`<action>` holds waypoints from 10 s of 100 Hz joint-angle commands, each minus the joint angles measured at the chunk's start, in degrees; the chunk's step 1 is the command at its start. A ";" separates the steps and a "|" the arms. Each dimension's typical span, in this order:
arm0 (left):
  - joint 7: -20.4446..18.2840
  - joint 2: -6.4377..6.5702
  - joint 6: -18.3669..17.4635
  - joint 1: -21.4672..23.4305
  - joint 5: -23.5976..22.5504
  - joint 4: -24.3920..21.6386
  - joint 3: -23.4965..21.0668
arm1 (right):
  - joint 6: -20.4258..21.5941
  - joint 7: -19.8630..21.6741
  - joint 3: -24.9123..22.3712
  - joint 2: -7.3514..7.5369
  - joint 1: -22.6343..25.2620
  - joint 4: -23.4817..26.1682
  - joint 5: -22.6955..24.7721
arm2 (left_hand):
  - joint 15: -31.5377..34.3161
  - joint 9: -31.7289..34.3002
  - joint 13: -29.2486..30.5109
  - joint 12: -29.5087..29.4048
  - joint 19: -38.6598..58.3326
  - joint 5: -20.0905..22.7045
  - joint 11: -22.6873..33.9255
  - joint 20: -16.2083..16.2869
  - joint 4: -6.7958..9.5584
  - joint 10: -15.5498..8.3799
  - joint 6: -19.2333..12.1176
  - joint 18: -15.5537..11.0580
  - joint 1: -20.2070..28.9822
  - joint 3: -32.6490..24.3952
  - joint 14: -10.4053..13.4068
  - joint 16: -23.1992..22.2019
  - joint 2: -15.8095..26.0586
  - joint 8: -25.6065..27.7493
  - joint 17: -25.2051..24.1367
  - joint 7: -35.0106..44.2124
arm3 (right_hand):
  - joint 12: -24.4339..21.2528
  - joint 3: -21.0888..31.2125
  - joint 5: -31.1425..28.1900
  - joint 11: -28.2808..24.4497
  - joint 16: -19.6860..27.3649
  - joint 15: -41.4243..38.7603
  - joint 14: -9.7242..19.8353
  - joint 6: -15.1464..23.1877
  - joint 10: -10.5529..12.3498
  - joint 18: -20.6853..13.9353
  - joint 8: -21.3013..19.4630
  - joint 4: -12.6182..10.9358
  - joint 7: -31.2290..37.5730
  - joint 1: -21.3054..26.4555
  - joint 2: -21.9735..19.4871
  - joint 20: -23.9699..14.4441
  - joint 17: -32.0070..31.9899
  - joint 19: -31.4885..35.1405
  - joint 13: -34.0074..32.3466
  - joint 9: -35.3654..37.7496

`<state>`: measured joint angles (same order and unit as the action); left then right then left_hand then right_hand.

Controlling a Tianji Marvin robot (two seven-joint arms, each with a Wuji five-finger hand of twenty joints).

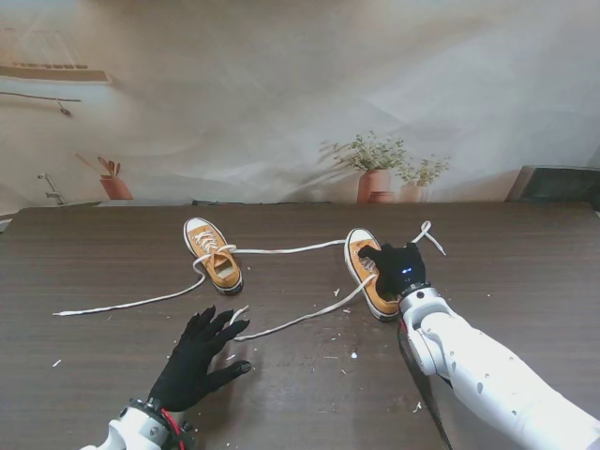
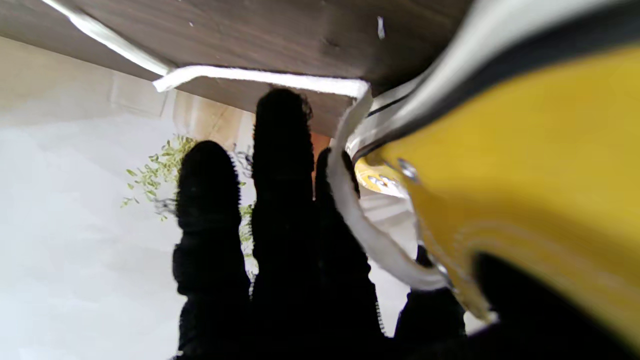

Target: Tie the shoelaces into a bow on the shoes

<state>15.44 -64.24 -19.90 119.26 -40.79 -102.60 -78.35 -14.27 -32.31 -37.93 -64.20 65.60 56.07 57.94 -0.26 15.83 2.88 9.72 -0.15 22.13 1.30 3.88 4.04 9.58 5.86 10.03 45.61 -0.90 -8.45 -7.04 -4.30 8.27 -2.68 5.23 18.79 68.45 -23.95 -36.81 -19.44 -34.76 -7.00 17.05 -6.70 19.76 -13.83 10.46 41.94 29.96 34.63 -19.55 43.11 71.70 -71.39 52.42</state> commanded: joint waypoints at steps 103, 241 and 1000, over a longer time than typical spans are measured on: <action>1.55 -0.44 -3.38 3.12 -1.24 -2.50 -2.40 | 5.34 -3.76 -6.12 -0.53 17.25 26.57 4.70 | 0.04 1.42 0.54 1.76 -0.53 0.93 -0.26 0.78 -0.86 0.52 -0.67 -0.72 1.19 1.09 -0.82 -2.24 0.96 -0.96 -0.34 -0.06 | 17.41 15.53 -40.85 -24.47 -15.47 -50.02 3.91 1.03 2.11 8.67 -28.92 4.36 16.04 10.86 9.73 -15.86 19.45 22.73 -3.83 21.33; 2.13 -0.47 -4.44 4.84 -1.99 -3.91 -2.92 | -5.65 -7.96 -3.93 0.06 23.26 28.51 9.87 | -0.02 1.09 0.31 1.73 -0.58 1.07 -0.45 0.98 -0.84 0.52 -0.58 -0.73 1.12 1.08 -0.80 -2.19 0.94 -0.83 -0.35 -0.17 | 16.76 13.19 -40.29 -23.25 -14.54 -48.33 2.25 0.26 1.33 9.35 -28.59 3.73 14.41 11.64 7.95 -16.70 17.43 21.76 -3.73 20.39; 1.35 0.39 0.58 2.00 -5.31 -0.35 0.24 | 10.85 3.47 -21.53 -9.48 38.53 44.44 -53.75 | 0.34 2.63 2.68 2.00 -0.42 4.72 0.48 2.01 -0.95 0.57 0.62 -0.50 1.84 0.79 -0.36 -2.65 0.50 0.40 -0.34 1.07 | 14.25 -2.17 -23.56 -30.15 -29.77 -67.28 4.22 -18.44 1.11 6.03 -13.72 5.59 25.49 10.93 2.25 -30.86 23.77 40.62 -3.63 29.37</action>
<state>17.36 -63.87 -19.06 120.79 -45.73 -102.21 -77.96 -2.81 -30.55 -58.99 -74.24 103.15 98.77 4.06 0.06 17.95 4.41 10.72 -0.14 25.66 1.30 5.62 4.04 9.68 5.96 10.05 45.98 -0.90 -9.12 -7.75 -4.30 8.27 -2.68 6.33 31.51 68.69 -45.38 -64.60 -47.08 -95.39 -7.25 -3.72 -3.32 27.62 -27.96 17.94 64.58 38.35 37.99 -45.44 63.88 101.52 -73.37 79.77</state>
